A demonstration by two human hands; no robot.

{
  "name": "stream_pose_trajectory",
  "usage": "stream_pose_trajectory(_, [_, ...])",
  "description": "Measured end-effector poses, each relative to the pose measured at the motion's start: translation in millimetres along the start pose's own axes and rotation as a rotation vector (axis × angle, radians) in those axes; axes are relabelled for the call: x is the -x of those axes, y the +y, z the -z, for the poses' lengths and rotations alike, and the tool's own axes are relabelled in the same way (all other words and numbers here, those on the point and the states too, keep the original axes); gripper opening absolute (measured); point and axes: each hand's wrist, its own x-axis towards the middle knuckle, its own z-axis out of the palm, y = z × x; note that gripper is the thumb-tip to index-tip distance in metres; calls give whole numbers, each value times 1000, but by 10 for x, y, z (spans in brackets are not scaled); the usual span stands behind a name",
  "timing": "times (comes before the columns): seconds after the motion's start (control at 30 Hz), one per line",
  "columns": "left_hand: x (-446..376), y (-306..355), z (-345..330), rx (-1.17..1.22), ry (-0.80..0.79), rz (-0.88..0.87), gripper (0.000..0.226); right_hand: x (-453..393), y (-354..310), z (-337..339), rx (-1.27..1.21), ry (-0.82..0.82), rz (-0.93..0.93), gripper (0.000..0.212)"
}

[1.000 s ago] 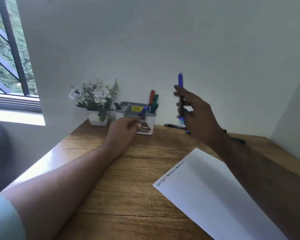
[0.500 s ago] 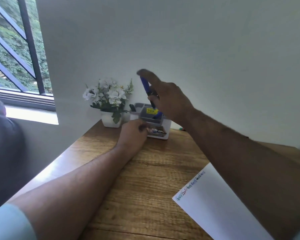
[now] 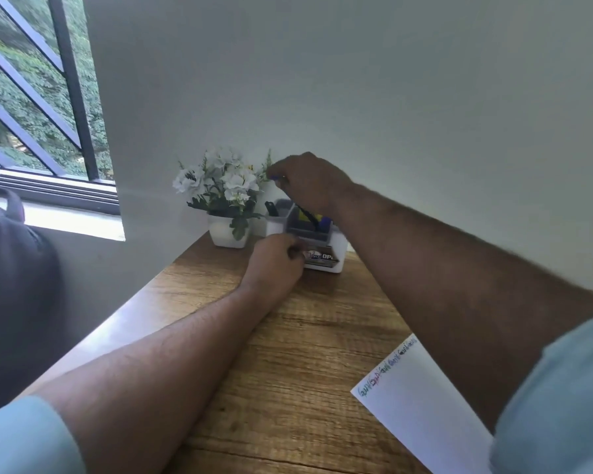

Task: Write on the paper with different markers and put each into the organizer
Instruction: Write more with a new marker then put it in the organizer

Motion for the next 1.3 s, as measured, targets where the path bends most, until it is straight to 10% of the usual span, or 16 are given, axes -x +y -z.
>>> stream_pose_trajectory(0.13, [-3,5,-1,-26,-2,-21,22,-74,-55,-77,55,-130,-60,30])
stream_pose_trajectory(0.37, [7,10,-10,-57,-16,-43,19,-2,180,74,-214,243,-222,23])
stream_pose_trajectory(0.73, [12,4,-6,-79,-35,-79,23,440,444,127,-255,226,-220,32])
stream_pose_trajectory(1.0, [69,83,-6,-177,-87,-221,20,769,495,231,-750,376,-186,28])
stream_pose_trajectory(1.3, [139,246,-40,-205,-186,-368,27,1357,1078,309,-470,571,-303,14])
